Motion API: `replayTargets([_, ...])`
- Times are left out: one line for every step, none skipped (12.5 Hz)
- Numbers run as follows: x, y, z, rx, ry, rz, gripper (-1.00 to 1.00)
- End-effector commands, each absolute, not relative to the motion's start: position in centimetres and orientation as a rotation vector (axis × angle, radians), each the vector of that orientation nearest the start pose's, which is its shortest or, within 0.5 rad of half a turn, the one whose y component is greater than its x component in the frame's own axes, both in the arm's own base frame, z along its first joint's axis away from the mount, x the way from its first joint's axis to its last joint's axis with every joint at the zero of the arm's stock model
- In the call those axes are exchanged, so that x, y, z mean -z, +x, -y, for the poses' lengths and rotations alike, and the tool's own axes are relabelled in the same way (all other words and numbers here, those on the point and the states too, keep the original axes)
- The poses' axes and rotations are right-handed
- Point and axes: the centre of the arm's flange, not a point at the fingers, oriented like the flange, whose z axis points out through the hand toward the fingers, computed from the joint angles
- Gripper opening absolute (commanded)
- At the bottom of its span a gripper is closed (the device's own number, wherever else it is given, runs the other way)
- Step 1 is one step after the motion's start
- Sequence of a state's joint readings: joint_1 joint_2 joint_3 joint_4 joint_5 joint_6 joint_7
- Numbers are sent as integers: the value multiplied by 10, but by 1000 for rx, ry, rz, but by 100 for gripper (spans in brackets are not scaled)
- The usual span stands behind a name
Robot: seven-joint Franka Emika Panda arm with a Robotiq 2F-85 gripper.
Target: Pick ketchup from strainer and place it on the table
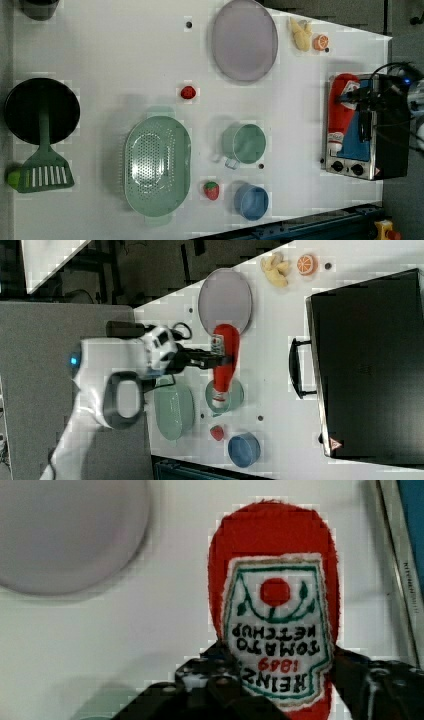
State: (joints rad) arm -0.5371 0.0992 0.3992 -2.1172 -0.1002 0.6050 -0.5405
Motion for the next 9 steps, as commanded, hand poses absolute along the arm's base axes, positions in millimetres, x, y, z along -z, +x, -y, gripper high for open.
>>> replayTargets([-321,532,49,-48,-3134,-367,13])
replayTargets([-304,527,46,-36,-3124,-365,13])
replayTargets([-290,525,45,-22,-3110,-375,13])
replayTargets([-275,524,43,-23,-3095,-382,13])
replayTargets([-260,523,42,-33,-3081,-380,13])
replayTargets([-244,522,40,-57,-3066,-380,13])
replayTargets([-229,521,40,-86,-3051,-382,13])
replayTargets([-217,520,39,-104,-3038,-385,13])
replayTargets([-206,518,40,-126,-3028,-391,13])
